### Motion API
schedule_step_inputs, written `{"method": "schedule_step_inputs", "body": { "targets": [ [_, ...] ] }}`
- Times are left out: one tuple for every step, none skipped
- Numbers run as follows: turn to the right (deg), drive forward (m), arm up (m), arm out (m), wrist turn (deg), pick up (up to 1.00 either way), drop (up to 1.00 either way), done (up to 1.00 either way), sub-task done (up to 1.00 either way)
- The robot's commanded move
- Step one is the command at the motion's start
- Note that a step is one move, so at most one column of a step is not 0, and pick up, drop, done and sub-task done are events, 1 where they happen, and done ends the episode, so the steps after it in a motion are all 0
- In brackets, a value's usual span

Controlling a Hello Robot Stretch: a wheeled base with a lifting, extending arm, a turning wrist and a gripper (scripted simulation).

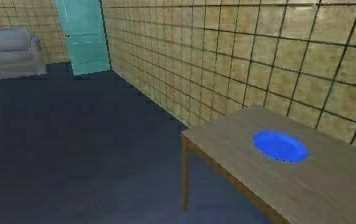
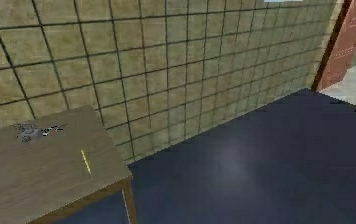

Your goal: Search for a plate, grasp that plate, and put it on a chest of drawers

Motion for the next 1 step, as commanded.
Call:
{"method": "schedule_step_inputs", "body": {
  "targets": [
    [0.0,0.65,0.00,0.00,0.0,0.00,0.00,0.00,0.00]
  ]
}}
